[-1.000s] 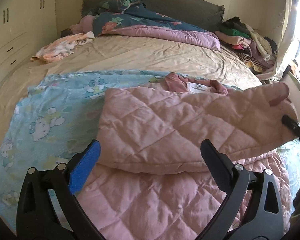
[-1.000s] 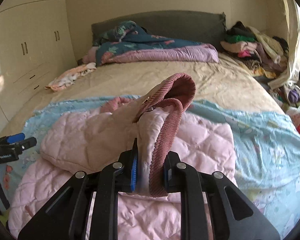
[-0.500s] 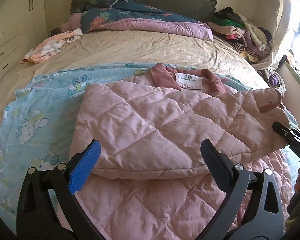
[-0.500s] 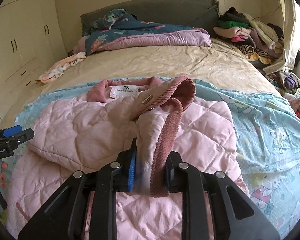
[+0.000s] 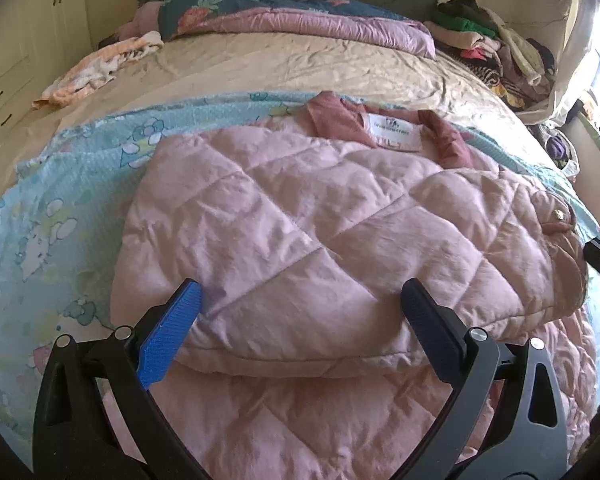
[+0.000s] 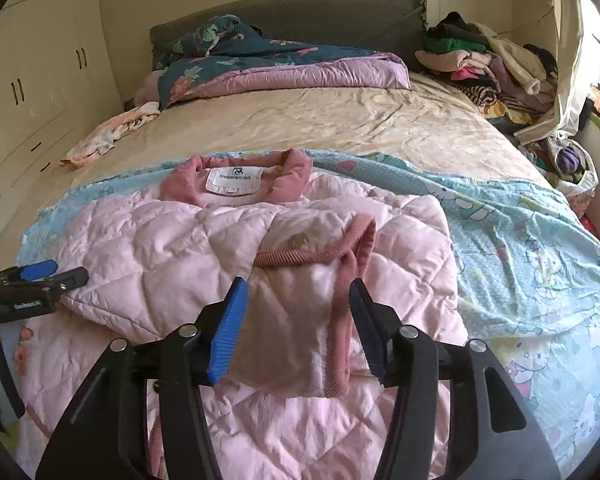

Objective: Fold large clothes

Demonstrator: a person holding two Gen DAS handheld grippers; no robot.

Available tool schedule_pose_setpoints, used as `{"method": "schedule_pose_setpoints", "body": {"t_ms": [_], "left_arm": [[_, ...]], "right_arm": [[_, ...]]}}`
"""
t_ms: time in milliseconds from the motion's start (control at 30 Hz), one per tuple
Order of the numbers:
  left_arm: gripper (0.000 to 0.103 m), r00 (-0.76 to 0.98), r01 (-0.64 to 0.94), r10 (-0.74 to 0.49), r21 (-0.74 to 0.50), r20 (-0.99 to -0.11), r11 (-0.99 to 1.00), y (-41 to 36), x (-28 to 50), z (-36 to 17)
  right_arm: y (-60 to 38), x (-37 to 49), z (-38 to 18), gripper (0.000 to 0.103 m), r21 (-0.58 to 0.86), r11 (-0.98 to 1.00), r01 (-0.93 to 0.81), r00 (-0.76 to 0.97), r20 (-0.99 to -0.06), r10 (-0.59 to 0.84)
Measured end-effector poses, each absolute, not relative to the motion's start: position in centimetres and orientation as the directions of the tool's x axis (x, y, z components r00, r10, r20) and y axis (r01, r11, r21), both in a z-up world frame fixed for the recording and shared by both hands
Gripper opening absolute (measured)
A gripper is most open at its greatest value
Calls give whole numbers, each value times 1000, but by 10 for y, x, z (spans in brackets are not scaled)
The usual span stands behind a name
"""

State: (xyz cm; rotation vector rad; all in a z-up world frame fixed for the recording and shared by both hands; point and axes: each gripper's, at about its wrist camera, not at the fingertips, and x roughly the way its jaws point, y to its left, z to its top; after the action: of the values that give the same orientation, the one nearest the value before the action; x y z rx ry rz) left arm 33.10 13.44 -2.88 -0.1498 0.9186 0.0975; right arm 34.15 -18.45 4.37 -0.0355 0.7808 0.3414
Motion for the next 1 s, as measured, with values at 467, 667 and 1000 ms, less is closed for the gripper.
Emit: {"method": "schedule_pose_setpoints", "body": {"t_ms": [467, 667, 1000], "left_arm": [[95, 555, -164, -40, -156, -831, 974, 156, 344, -66], [95, 564, -167, -40, -161, -825, 973, 157, 344, -67], [95, 589, -180, -14, -147, -808, 973, 150, 332, -57]], "right_arm": [[-106, 346, 41, 68, 31, 875, -484, 580, -737, 347], [-83, 365, -1, 73, -15, 877, -480, 488, -836, 253], [-81, 372, -38, 78, -9, 898, -441, 484, -844, 229]]}}
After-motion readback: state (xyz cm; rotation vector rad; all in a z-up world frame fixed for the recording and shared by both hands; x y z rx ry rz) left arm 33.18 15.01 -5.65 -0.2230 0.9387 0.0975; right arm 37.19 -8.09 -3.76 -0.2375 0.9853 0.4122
